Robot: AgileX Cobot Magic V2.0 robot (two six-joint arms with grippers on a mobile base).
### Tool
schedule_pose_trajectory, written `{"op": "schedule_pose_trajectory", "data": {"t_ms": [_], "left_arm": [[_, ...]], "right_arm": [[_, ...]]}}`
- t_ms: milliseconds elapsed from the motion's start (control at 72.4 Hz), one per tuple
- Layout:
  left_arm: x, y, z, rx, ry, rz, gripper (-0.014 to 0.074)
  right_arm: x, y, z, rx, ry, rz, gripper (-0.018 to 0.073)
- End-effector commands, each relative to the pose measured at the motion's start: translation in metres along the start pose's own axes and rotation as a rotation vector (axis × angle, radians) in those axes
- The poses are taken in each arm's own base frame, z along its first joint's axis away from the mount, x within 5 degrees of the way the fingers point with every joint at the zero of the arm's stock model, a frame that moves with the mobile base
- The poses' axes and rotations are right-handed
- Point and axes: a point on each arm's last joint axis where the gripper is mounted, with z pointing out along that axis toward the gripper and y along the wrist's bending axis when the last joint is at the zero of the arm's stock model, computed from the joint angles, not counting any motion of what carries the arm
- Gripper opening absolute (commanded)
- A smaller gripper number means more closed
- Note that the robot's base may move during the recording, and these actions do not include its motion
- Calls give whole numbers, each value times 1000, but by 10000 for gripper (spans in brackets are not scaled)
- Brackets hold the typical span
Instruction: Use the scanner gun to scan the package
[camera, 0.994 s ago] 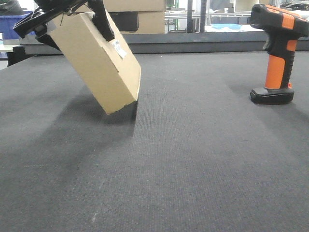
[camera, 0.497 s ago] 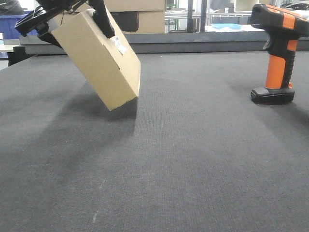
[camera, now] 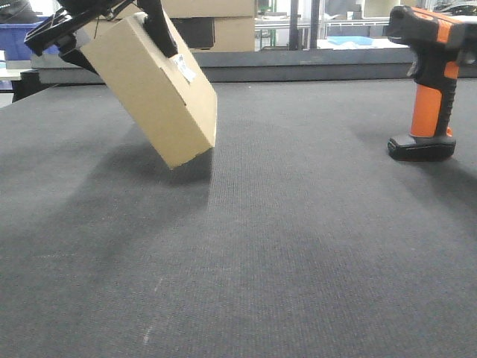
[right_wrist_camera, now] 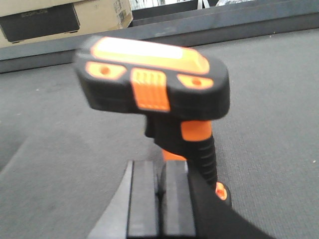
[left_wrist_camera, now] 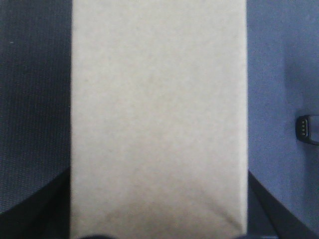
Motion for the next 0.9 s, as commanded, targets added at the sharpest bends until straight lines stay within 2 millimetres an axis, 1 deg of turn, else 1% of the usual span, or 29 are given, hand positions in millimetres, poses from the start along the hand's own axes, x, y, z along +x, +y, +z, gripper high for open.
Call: {"op": "schedule_pose_trajectory", "data": {"t_ms": [0,138,193,249,262,276,304,318,331,345,359,400,414,470,649,884], "left_arm": [[-1,-5,-4,24,-20,-9,-111],[-1,-5,-4,25,-22,-9,-111],[-1,-5,-4,25,-28,-8,-111],[-2,-5,-4,26,-37,-7,-111],[-3,-6,-4,27,-40,-7,-111],[-3,-6,-4,27,-42,-7,-111],[-3,-6,-4,29,-46,-7,-111],[-3,-6,-4,29,-47,-7,-111],[-4,-6,-4,30,-51,-7,-111],[-4,-6,-4,30,-51,-7,-111],[-4,-6,-4,30,-52,-7,-111],[-4,-6,-4,32,-59,-7,-111],[-5,-6,-4,33,-62,-7,-111],[-5,-6,-4,34,-64,-7,-111],[-5,-6,-4,33,-62,-7,-111],[-5,-6,-4,33,-62,-7,-111]], "right_arm": [[3,-2,8,17,-49,26,-162],[14,-8,13,59,-9,52,-158],[17,-6,15,53,9,48,-98],[17,-4,19,43,19,44,23],[17,-4,19,42,16,44,42],[16,-3,20,39,12,44,100],[15,0,23,32,12,43,182],[15,0,23,31,12,47,202],[14,0,24,30,7,52,244],[14,2,26,25,8,58,305],[12,2,27,24,1,64,324],[12,5,31,14,-1,85,436],[13,6,33,11,2,98,487],[13,10,38,0,3,107,579],[20,13,54,-3,19,104,568],[13,9,66,52,-20,159,568]]}}
